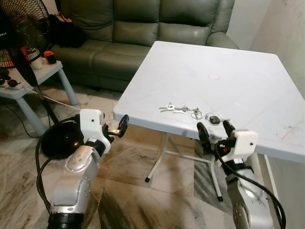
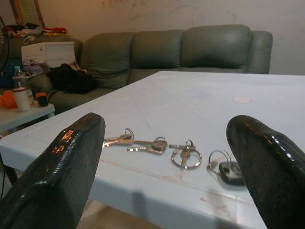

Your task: Hang keys on a hook

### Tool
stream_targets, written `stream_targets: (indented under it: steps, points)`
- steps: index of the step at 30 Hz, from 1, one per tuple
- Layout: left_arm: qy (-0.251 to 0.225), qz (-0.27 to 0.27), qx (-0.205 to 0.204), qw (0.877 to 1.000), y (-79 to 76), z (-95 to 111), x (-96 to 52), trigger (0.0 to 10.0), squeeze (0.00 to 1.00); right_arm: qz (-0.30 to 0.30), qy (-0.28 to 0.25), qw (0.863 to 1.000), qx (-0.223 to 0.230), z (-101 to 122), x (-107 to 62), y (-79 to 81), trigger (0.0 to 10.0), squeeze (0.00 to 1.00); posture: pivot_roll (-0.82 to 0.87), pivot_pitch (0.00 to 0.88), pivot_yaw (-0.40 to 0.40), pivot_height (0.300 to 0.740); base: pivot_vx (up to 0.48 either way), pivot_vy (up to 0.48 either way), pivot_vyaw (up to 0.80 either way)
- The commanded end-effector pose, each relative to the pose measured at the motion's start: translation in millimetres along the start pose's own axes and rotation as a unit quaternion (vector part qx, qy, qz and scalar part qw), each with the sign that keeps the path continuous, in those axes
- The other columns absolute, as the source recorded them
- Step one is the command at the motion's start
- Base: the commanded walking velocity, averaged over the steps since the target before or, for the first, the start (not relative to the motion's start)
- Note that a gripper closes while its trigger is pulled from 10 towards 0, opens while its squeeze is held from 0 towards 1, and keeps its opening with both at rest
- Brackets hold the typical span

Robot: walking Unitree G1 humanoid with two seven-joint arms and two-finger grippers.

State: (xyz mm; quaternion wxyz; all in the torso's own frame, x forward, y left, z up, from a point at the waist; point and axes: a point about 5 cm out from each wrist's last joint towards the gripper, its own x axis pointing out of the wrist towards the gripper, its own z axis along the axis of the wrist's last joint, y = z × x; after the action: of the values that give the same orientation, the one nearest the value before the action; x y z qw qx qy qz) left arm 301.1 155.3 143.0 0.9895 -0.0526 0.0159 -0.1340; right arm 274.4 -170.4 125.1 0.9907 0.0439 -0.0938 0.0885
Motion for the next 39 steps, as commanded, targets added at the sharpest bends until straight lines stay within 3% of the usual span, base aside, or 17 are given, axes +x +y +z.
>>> stream_targets:
  steps: [1,8,17,30,39]
  points:
    - [-0.002,0.001,0.024,1.000,1.3,3.2,2.4,10.0,0.00,0.000,0.009,1.000,-0.004,-0.2,1.6,-1.5,10.0,0.00,0.12,0.012,-0.026,0.740,0.000,0.000,0.00]
    - [0.015,-0.021,-0.021,0.999,-1.2,6.1,8.7,10.0,0.00,-0.004,0.019,1.000,-0.016,1.0,7.9,-1.8,10.0,0.00,0.12,0.000,-0.021,0.740,0.000,0.000,0.00]
    - [0.017,-0.033,-0.011,0.999,-5.6,5.8,12.5,10.0,0.00,-0.001,0.049,0.998,-0.037,-7.1,8.5,1.8,10.0,0.00,0.12,0.000,-0.026,0.740,0.000,0.000,0.00]
    - [0.011,-0.034,0.008,0.999,-7.6,5.6,13.4,10.0,0.00,-0.007,0.053,0.997,-0.049,-7.4,11.4,3.0,10.0,0.00,0.13,0.000,-0.030,0.740,0.000,0.000,0.00]
    - [0.007,-0.042,-0.007,0.999,-10.1,5.5,15.1,10.0,0.00,0.000,0.048,0.998,-0.047,-7.3,8.6,4.4,10.0,0.00,0.12,0.000,-0.031,0.740,0.000,0.000,0.00]
